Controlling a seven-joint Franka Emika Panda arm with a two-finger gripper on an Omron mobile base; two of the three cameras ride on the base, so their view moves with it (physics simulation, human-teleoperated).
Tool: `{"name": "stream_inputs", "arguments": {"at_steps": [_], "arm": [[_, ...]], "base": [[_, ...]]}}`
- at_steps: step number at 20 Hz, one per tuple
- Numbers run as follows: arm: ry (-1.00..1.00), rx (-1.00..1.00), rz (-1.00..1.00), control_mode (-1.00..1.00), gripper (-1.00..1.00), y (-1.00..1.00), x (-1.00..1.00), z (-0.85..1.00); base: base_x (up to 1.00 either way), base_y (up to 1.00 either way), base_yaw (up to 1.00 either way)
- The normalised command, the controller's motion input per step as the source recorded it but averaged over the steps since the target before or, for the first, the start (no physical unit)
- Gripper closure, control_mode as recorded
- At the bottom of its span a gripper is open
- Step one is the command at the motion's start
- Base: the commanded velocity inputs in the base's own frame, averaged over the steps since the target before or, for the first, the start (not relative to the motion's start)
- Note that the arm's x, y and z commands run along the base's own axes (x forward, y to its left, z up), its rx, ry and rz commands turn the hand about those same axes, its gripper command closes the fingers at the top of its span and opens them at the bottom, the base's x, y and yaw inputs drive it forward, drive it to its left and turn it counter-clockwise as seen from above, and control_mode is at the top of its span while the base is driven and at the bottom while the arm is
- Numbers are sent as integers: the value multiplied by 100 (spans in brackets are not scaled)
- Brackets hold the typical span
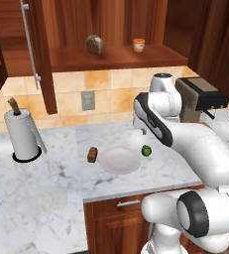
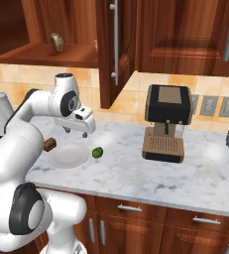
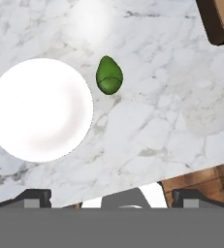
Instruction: Pick the avocado and bread from the counter and place them on the plate. Then pick the jam from the cabinet and place it next to the plate. Lastly close the cabinet door.
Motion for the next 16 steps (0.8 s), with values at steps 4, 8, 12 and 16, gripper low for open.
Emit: {"name": "stream_inputs", "arguments": {"at_steps": [4,8,12,16], "arm": [[9,0,-13,-100,-100,-23,25,-31],[5,0,-11,-100,-100,-16,19,-32],[1,0,-9,-100,-100,-13,15,-32],[0,0,-6,-100,-100,-5,14,-31]], "base": [[0,0,0],[0,0,0],[0,0,0],[0,0,0]]}}
